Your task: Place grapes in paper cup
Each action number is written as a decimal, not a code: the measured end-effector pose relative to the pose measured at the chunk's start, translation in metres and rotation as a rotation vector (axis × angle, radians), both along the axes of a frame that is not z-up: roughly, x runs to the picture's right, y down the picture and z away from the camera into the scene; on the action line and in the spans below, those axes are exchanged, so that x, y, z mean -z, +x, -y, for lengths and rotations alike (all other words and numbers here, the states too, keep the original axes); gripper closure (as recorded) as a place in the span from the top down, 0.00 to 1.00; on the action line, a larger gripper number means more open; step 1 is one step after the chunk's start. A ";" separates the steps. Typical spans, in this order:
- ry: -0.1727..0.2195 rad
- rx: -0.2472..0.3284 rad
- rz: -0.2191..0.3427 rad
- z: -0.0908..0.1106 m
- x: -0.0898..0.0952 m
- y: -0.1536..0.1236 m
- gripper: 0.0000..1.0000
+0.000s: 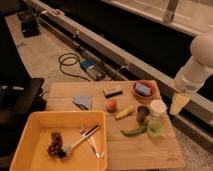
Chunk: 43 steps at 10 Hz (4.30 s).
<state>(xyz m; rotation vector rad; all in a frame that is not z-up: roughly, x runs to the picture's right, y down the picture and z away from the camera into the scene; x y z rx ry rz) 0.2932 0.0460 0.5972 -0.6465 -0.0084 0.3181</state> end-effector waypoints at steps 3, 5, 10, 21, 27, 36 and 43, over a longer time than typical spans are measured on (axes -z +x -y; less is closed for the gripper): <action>0.000 0.000 0.000 0.000 0.000 0.000 0.80; -0.002 0.000 0.001 -0.001 -0.001 0.000 0.80; -0.001 -0.001 0.001 0.000 -0.001 0.000 0.80; 0.105 0.452 0.344 0.024 -0.005 -0.171 0.80; 0.208 0.616 0.567 0.000 0.015 -0.275 0.80; 0.233 0.709 0.752 -0.022 -0.009 -0.375 0.80; 0.248 0.726 0.897 -0.048 -0.023 -0.480 0.80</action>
